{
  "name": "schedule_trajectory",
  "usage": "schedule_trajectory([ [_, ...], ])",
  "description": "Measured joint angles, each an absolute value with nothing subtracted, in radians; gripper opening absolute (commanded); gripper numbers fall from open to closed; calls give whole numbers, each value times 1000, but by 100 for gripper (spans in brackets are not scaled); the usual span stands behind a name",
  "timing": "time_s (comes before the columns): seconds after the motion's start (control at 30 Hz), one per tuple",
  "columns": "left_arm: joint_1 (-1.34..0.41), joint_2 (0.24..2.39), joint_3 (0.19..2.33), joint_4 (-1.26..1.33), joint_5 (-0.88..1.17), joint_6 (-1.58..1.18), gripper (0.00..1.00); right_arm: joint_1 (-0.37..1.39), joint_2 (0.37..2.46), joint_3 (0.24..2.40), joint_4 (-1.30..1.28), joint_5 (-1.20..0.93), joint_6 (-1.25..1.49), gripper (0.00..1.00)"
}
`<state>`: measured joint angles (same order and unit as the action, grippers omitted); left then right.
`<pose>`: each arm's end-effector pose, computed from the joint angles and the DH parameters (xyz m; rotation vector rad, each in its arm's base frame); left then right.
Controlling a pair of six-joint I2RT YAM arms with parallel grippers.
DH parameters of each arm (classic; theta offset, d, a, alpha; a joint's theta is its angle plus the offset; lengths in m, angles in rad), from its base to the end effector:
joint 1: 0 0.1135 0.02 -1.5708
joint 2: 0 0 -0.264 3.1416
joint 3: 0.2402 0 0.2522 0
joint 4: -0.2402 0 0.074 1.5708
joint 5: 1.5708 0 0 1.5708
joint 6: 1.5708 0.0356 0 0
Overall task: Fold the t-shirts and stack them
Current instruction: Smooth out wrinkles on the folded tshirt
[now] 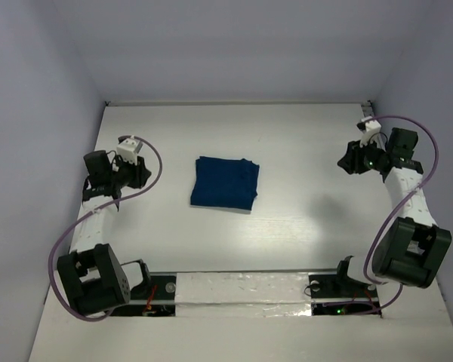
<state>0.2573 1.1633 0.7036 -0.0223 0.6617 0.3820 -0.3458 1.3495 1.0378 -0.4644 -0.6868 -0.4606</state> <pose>0.2492 0.0430 0.2536 0.5163 1.8846 -0.2599 0.2768 -0.0757 0.2819 -0.4434 2.1181 0.3515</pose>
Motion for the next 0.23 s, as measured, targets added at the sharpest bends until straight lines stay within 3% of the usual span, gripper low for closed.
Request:
schedule_trajectory([
  [0.23,286,1176,699,-6,671,384,27,-346,1346,1032,-432,-717,-468,45],
])
